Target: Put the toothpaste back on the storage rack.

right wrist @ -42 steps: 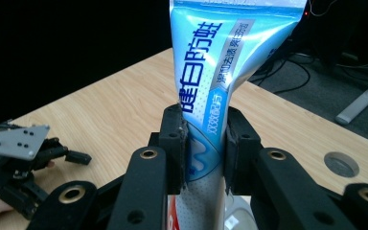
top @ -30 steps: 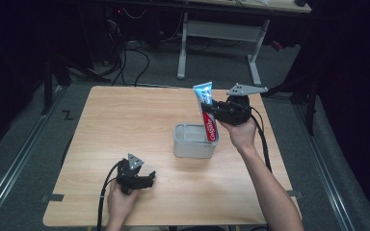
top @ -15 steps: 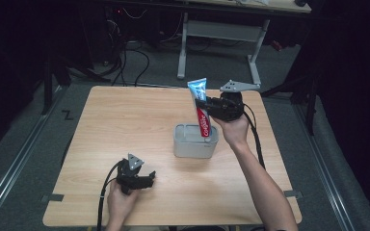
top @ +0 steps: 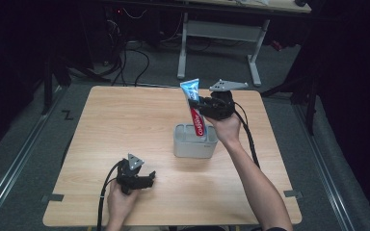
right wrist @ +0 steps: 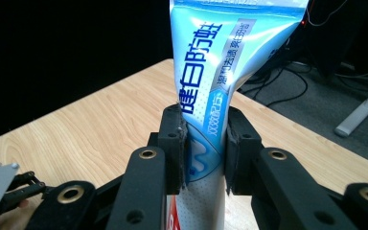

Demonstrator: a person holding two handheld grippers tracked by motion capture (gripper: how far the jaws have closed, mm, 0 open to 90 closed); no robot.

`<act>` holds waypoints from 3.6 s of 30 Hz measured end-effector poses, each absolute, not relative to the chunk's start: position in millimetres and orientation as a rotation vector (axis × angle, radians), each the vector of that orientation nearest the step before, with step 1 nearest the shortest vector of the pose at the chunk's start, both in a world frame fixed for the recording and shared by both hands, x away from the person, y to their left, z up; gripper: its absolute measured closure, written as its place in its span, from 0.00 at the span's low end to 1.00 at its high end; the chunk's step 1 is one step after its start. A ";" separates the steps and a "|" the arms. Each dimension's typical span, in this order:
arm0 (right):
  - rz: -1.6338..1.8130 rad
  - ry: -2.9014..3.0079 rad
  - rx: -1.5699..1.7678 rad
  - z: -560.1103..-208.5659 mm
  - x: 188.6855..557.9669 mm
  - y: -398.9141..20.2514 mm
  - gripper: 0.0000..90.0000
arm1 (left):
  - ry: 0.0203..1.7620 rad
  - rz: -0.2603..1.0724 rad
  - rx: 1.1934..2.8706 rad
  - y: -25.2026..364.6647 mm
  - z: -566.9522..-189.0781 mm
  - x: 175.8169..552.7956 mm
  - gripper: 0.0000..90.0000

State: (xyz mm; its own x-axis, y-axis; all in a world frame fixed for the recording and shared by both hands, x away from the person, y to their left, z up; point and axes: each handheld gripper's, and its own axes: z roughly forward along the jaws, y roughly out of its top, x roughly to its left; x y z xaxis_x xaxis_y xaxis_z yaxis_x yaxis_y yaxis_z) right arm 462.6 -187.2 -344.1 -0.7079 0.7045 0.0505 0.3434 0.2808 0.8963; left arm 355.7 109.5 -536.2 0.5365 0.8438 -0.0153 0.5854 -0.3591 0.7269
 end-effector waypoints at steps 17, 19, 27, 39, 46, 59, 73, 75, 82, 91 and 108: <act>1.278 2.260 0.968 -365.8 469.8 -178.2 0.81 | 1.151 0.477 2.079 109.4 -536.3 355.7 0.18; 1.276 2.262 0.966 -367.0 469.8 -177.9 0.81 | 1.152 0.477 2.079 109.4 -536.3 355.7 0.18; 1.247 2.285 0.975 -374.1 469.2 -178.2 0.81 | 1.151 0.477 2.079 109.4 -536.3 355.7 0.18; 1.213 2.302 0.966 -381.1 465.9 -178.2 0.81 | 1.148 0.477 2.082 109.4 -536.3 355.7 0.18; 1.208 2.301 0.978 -386.8 464.0 -182.2 0.81 | 1.148 0.477 2.081 109.4 -536.3 355.7 0.18; 1.160 2.343 0.938 -391.0 459.4 -179.4 0.80 | 1.148 0.478 2.081 109.4 -536.3 355.7 0.18; 1.147 2.368 0.976 -402.6 458.7 -185.9 0.80 | 1.149 0.477 2.078 109.3 -536.4 355.7 0.18; 1.139 2.376 0.979 -403.7 458.3 -186.2 0.80 | 1.149 0.476 2.080 109.3 -536.3 355.7 0.18; 1.133 2.393 0.970 -406.1 457.8 -183.3 0.80 | 1.149 0.476 2.080 109.3 -536.3 355.7 0.18; 1.151 2.402 0.985 -408.1 457.8 -183.0 0.75 | 1.149 0.476 2.080 109.3 -536.3 355.6 0.18; 1.206 2.340 1.016 -408.3 451.0 -189.9 0.57 | 1.150 0.478 2.079 109.2 -536.4 355.6 0.18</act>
